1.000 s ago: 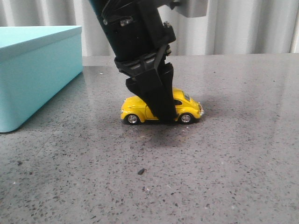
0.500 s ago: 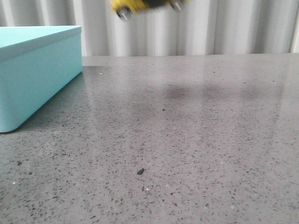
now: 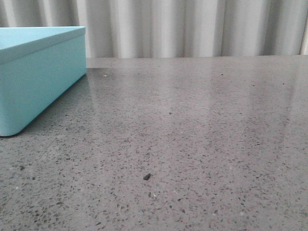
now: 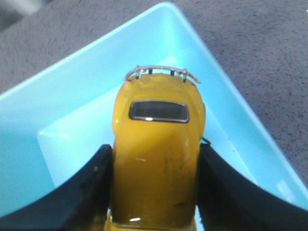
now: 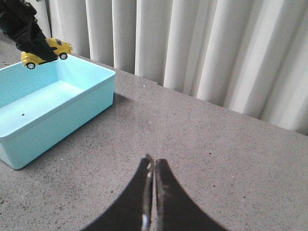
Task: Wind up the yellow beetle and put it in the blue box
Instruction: 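Lift the beetle with the left gripper and carry it over the blue box, then lower the beetle into the blue box and open the left gripper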
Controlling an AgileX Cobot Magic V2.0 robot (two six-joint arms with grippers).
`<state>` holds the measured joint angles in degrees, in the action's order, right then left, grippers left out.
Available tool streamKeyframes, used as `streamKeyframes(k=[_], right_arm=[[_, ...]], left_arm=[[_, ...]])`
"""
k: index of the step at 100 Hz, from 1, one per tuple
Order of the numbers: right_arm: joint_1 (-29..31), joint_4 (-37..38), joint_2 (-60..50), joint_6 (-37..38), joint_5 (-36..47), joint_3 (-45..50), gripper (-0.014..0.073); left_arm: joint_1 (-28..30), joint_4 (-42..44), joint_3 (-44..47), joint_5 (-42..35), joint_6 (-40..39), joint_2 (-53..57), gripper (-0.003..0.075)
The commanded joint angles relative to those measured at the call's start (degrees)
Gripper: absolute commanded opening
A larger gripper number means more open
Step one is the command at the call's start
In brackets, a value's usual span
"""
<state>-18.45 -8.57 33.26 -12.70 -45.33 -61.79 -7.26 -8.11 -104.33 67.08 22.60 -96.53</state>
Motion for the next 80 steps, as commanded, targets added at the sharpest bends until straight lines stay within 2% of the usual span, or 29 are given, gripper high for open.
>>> streamKeyframes(k=[1, 31, 42, 49, 61, 66, 71, 80], right_arm=[[-0.08, -0.57, 0.18, -0.73, 4.44, -0.33, -0.0041], [-0.08, -0.60, 0.18, -0.73, 4.80, 0.52, -0.0041], [-0.08, -0.60, 0.18, -0.73, 4.45, 0.52, -0.0041], [-0.08, -0.60, 0.18, -0.73, 4.23, 0.52, -0.0041], [-0.08, -0.60, 0.18, -0.73, 4.23, 0.52, -0.0041], [-0.08, -0.60, 0.18, -0.73, 4.23, 0.52, -0.0041], [-0.08, -0.60, 0.18, -0.73, 4.23, 0.52, -0.0041], [-0.08, -0.60, 0.18, -0.73, 4.37, 0.52, -0.0041]], left_arm=[[1.64, -4.66, -0.63, -2.87, -1.06, -0.03, 0.0043], [1.77, -2.50, 6.75, -1.60, -1.06, -6.68, 0.0044], [1.89, -0.30, 9.85, -1.84, -1.43, -7.23, 0.0080], [1.99, 0.13, 11.46, -2.06, -2.14, -7.36, 0.0173], [1.99, 0.37, 13.66, -3.28, -2.96, -7.37, 0.0445], [1.99, 0.37, 13.76, -3.28, -3.21, -7.37, 0.0520], [1.99, 0.00, 13.76, -3.66, -4.06, -7.22, 0.0559], [2.35, -3.49, 13.45, -3.88, -4.07, -6.35, 0.0561]])
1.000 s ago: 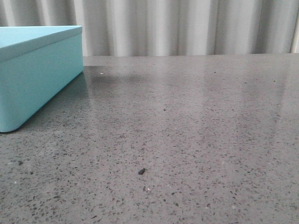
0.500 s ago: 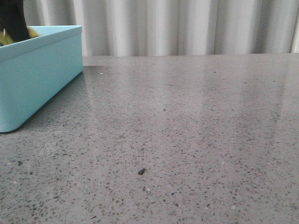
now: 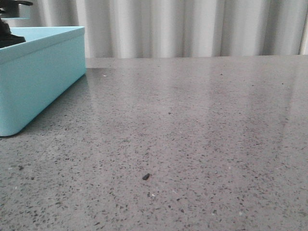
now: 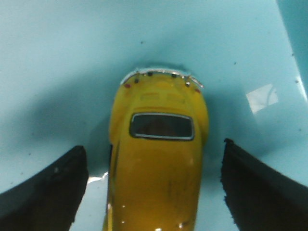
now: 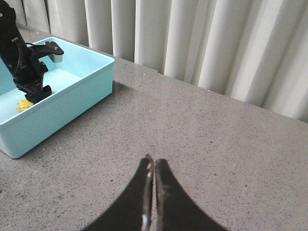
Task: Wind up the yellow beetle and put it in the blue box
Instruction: 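Lower the beetle into the blue box and open the left gripper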
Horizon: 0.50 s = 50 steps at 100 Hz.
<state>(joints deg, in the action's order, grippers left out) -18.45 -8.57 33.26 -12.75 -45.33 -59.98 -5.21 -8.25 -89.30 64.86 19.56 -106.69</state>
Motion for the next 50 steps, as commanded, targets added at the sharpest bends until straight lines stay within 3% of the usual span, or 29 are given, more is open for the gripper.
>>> streamKeyframes(k=[1, 29, 50], right_arm=[[-0.08, -0.60, 0.18, -0.68, 4.37, -1.29, -0.0041], [-0.08, -0.07, 0.18, -0.68, 4.37, -1.29, -0.0041], [-0.08, -0.07, -1.55, -0.68, 5.19, 0.88, -0.0041]], left_arm=[[0.30, -3.65, -1.71, -1.67, -1.03, 3.83, 0.0561], [1.11, -5.91, -6.82, -5.88, -1.16, 11.13, 0.0531], [0.66, -14.53, -4.39, -7.11, -7.64, 20.92, 0.0323]])
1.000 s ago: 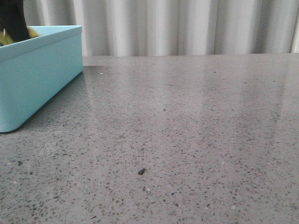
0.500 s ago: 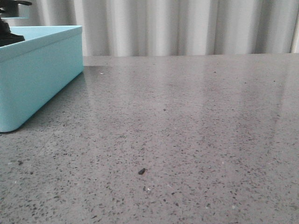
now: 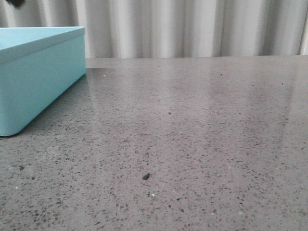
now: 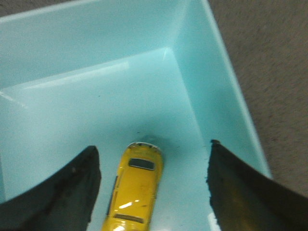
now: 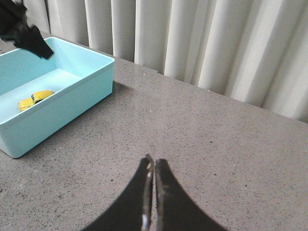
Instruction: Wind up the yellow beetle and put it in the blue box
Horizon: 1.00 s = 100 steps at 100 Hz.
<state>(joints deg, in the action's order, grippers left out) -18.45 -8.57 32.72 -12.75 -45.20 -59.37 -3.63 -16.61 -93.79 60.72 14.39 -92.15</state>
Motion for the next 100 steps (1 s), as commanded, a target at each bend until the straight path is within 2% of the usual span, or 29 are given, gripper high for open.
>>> streamKeyframes(k=[1, 8, 22, 40, 46, 56, 73, 100], right_arm=[[-0.08, 0.05, -1.39, -0.68, 5.24, 0.86, -0.0041], [-0.08, 0.84, -4.12, -0.68, 8.00, 4.63, -0.0041], [-0.08, 4.54, -12.40, -0.68, 17.02, 14.82, -0.0041], [-0.08, 5.96, -22.87, -0.68, 28.18, 26.64, -0.0062], [-0.08, 6.10, -25.23, -0.68, 30.19, 30.14, -0.0069], [-0.08, 8.57, -28.38, -0.68, 32.41, 34.75, -0.0069], [0.02, 10.43, -29.81, -0.68, 34.54, 38.72, -0.0069], [0.02, 10.43, -29.81, -0.68, 36.56, 38.86, -0.0069]], left_arm=[[-1.38, -6.70, 0.37, -3.15, -2.47, 6.76, 0.0311], [-4.87, -6.45, 3.69, -5.54, -1.98, 11.15, 0.0283], [-13.23, -0.86, 13.92, -11.45, -1.48, 22.05, 0.0282], [-22.51, -0.71, 35.38, -30.06, -1.48, 39.75, 0.0279], [-24.71, -0.71, 43.50, -36.81, -2.11, 46.12, 0.0253], [-25.20, -0.71, 54.86, -44.65, -4.23, 55.73, 0.0187], [-24.97, 0.28, 68.36, -50.19, -4.23, 65.86, 0.0089], [-24.97, -0.78, 72.82, -51.27, -4.33, 67.53, -0.0020]])
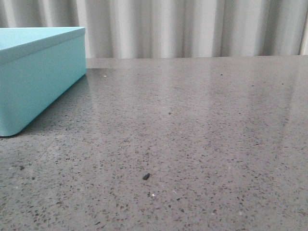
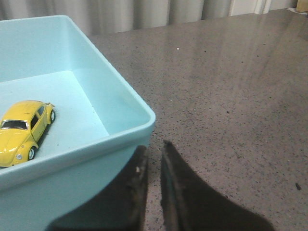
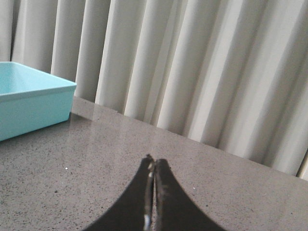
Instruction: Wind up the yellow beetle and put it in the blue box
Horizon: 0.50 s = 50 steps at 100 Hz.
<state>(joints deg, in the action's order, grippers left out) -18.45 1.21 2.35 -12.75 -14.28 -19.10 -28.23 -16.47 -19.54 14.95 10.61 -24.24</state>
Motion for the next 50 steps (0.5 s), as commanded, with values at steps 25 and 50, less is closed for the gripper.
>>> streamKeyframes(k=[25, 50], right_arm=[[0.02, 0.65, 0.56, -0.68, 7.50, -1.42, -0.0069], [0.02, 0.65, 0.56, -0.68, 7.39, -1.42, -0.0069]], left_arm=[[-0.49, -11.24, -1.35, -5.59, -0.57, -0.37, -0.0021], [-0.49, -14.11, -1.35, -5.59, -0.57, -0.37, -0.0021]])
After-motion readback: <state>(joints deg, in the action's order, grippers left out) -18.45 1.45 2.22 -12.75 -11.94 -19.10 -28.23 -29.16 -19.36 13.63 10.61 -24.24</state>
